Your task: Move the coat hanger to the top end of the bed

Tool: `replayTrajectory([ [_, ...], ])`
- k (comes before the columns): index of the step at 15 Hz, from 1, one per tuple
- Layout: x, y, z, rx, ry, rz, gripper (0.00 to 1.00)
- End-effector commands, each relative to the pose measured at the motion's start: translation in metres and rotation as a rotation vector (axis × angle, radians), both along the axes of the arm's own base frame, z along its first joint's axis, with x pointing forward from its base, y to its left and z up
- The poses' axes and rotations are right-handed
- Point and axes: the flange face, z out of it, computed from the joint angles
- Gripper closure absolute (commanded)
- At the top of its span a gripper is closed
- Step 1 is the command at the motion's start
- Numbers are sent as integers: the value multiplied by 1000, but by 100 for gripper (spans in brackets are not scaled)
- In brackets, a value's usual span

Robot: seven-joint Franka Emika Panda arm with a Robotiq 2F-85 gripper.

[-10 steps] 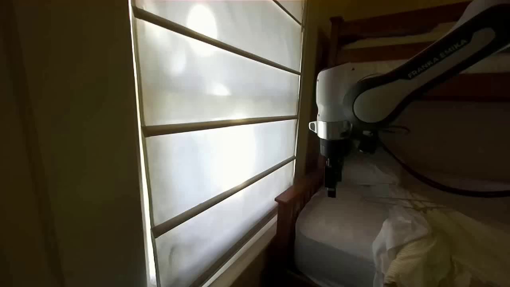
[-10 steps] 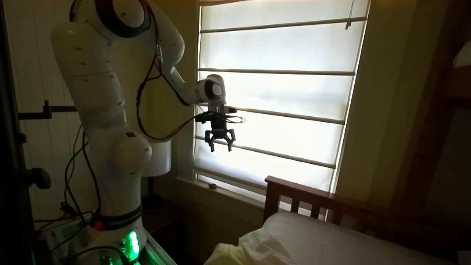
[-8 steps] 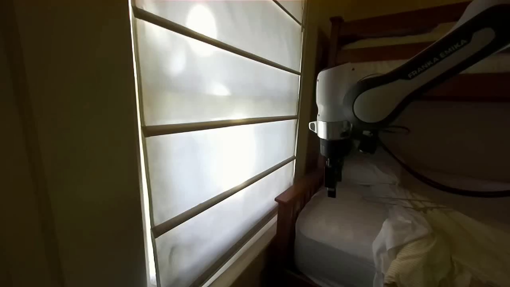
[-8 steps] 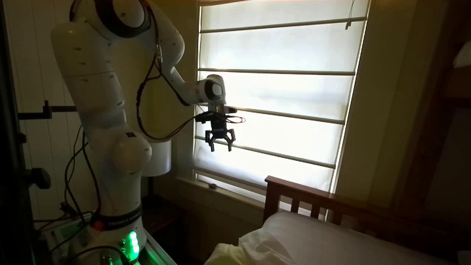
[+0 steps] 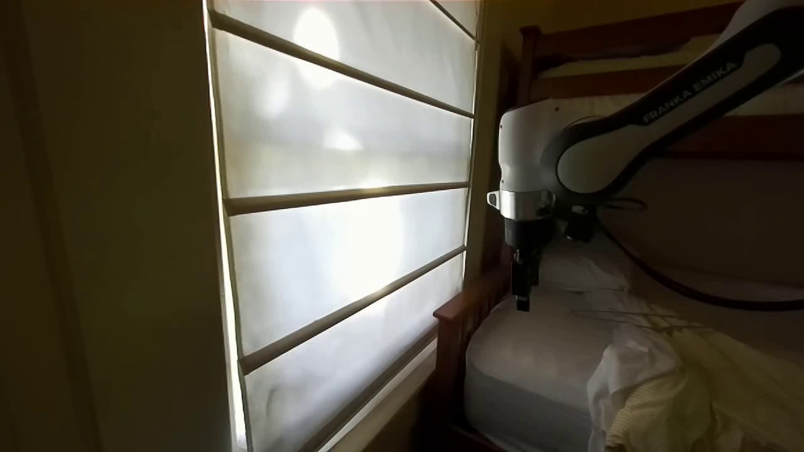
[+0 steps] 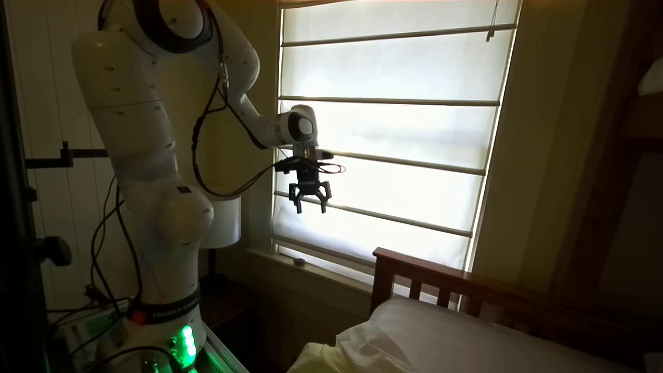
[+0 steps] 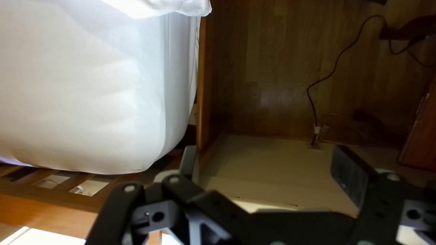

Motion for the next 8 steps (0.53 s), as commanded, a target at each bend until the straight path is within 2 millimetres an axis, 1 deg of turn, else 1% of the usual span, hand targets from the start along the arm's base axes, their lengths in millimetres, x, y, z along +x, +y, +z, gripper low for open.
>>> replayTrajectory([
  [1,0,0,0,0,1,0,0],
  [3,0,0,0,0,1,0,0],
  [4,0,-6,1,-10,-4,-2,0],
  [6,-3,-30,5,-11,-7,-14,0],
  [8,-5,-61,6,-34,-15,-62,0],
])
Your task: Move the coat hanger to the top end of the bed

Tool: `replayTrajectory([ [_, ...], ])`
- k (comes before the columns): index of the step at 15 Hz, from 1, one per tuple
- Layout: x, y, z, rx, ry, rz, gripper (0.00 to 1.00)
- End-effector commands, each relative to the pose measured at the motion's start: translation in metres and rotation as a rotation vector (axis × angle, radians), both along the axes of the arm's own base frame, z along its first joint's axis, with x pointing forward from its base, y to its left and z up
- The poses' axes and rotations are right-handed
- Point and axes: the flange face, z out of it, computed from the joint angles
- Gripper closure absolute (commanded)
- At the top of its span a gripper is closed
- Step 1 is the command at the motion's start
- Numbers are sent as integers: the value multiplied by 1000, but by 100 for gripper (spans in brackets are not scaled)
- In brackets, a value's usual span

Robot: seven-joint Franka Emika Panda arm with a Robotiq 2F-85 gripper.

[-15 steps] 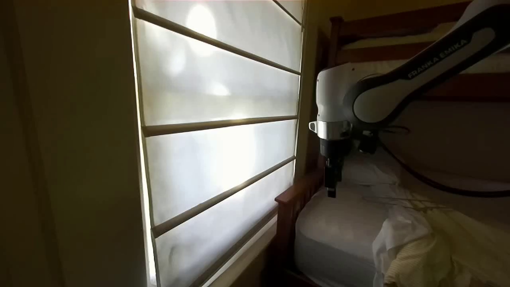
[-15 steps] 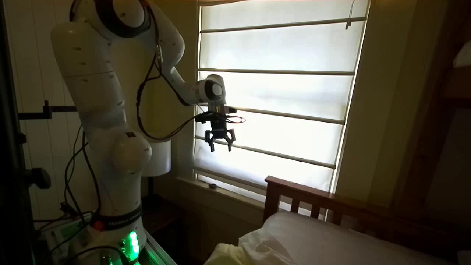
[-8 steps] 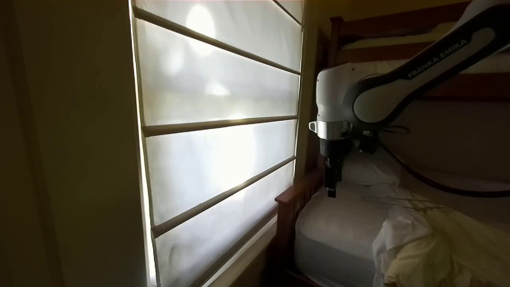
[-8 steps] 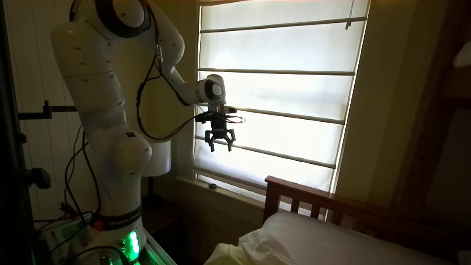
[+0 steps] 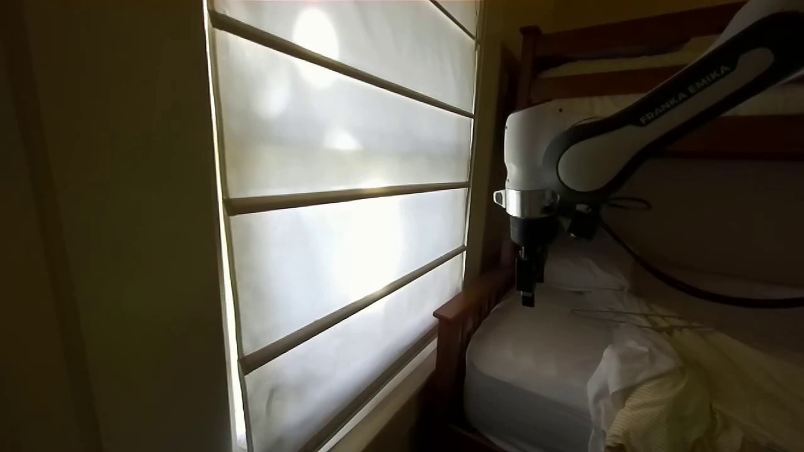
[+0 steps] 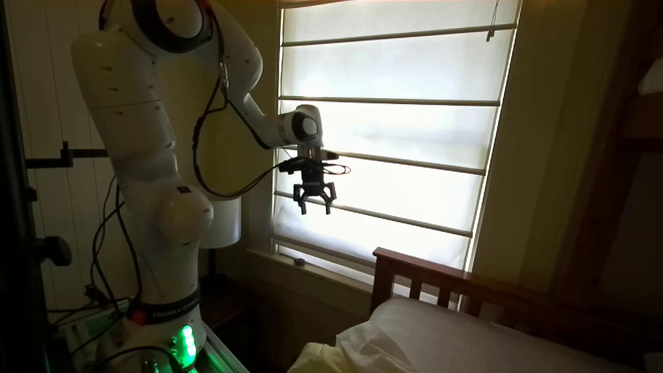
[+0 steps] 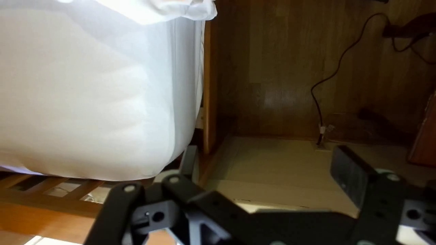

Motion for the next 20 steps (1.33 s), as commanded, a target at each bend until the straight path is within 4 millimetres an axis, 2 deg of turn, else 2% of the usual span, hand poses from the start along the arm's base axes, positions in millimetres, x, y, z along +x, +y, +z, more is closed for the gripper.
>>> replayTrajectory([
  [1,-9,-53,6,-45,-15,-56,0],
  [7,-26,-164,-7,-55,11,-190,0],
  [9,-38,-205,-11,-65,22,-311,0],
  [10,-29,-180,-4,-43,24,-254,0],
  [11,-34,-192,-6,-40,29,-273,0],
  [12,-34,-193,-6,-39,29,-275,0],
  [15,-30,-182,-5,-44,28,-251,0],
  [16,-28,-181,-8,-101,-18,-232,0],
  [17,-28,-190,-9,-144,-14,-240,0],
  [20,-45,-240,-16,-269,3,-201,0],
])
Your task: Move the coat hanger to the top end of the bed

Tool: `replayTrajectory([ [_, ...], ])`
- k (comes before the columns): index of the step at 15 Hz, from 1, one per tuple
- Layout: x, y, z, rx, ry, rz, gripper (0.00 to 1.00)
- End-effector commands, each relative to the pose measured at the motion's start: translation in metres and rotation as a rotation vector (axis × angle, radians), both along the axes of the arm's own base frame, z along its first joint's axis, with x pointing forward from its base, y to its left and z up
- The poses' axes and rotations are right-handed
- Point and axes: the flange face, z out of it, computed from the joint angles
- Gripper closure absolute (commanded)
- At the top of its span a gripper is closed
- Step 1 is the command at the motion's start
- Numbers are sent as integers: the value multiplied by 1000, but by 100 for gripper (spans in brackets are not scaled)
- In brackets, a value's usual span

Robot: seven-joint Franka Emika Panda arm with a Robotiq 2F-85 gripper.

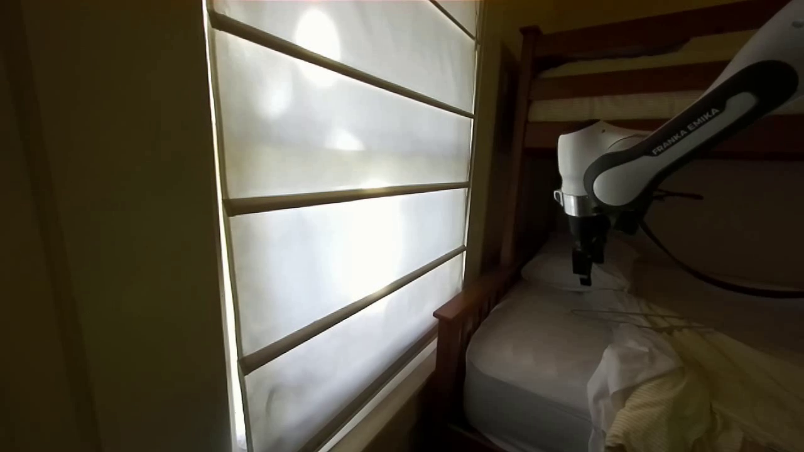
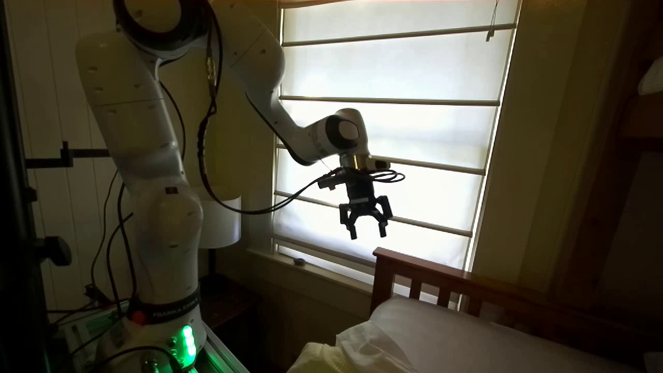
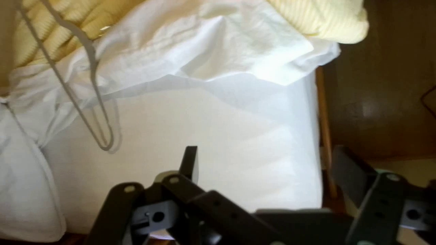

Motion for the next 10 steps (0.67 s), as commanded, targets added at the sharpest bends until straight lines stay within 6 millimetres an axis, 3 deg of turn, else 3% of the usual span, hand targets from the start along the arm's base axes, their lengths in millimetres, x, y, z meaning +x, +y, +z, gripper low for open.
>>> replayTrajectory([
  [1,-22,-56,-16,-101,34,3,0],
  [7,-83,-170,-64,-50,167,-316,0],
  [10,-96,-203,-75,-65,188,-480,0],
])
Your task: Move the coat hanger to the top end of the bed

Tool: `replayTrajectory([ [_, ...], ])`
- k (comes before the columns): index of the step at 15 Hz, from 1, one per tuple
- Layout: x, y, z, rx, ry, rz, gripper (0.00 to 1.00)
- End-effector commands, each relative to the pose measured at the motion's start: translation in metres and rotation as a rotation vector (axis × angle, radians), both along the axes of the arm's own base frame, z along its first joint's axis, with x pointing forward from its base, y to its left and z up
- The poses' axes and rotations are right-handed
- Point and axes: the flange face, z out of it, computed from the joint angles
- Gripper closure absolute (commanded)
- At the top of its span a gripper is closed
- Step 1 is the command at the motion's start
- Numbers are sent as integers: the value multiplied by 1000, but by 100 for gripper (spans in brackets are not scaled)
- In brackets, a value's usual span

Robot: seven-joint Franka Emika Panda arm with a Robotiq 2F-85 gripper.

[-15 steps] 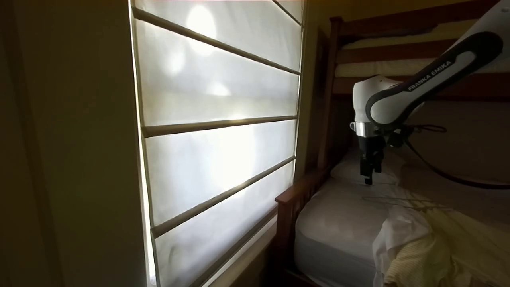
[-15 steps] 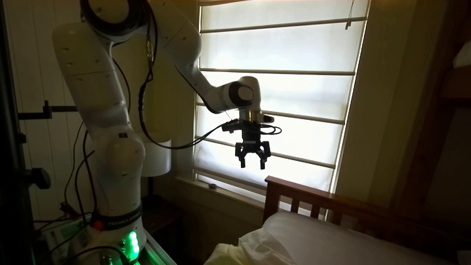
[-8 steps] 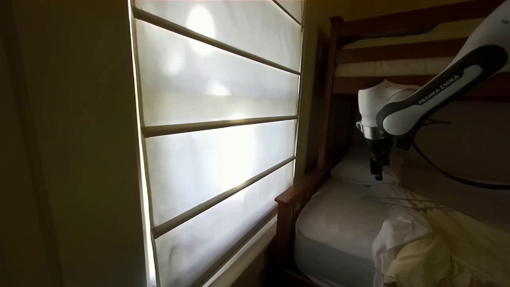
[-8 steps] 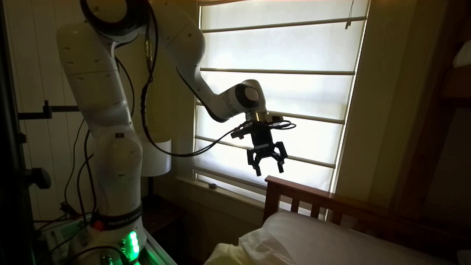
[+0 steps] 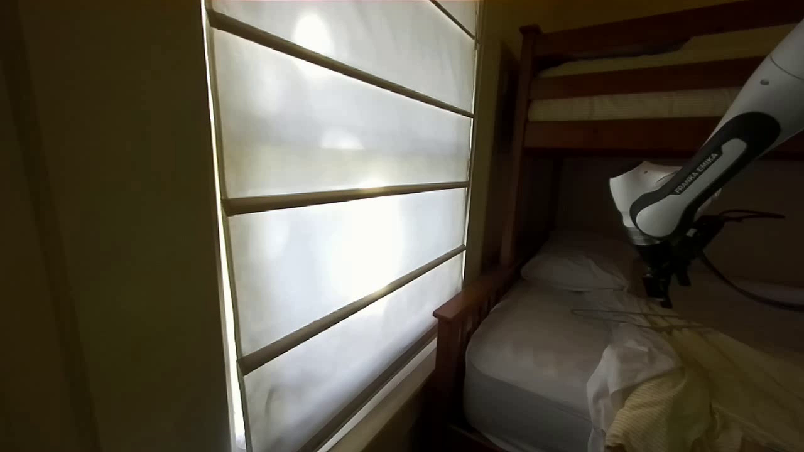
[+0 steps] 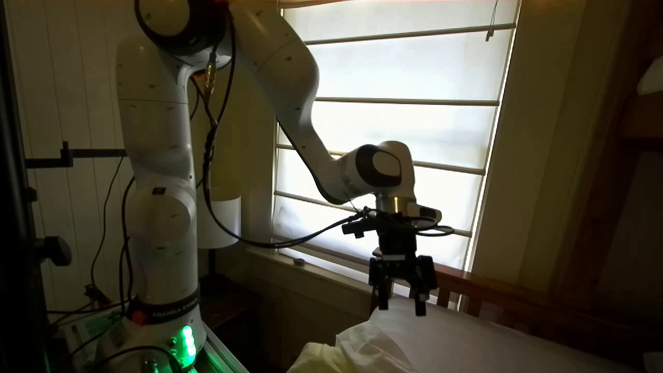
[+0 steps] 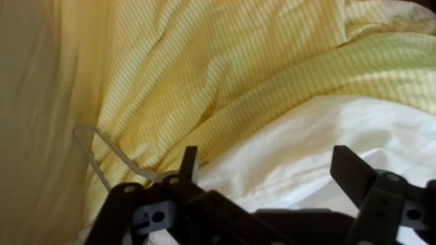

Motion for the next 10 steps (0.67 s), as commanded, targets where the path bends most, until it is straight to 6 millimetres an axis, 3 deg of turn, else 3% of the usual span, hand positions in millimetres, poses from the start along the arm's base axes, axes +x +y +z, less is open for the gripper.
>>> replayTrajectory([
  [1,-5,-12,-4,-5,9,-50,0],
  [6,0,-30,-11,-46,-23,-163,0],
  [10,-19,-70,-2,19,-147,-358,0],
])
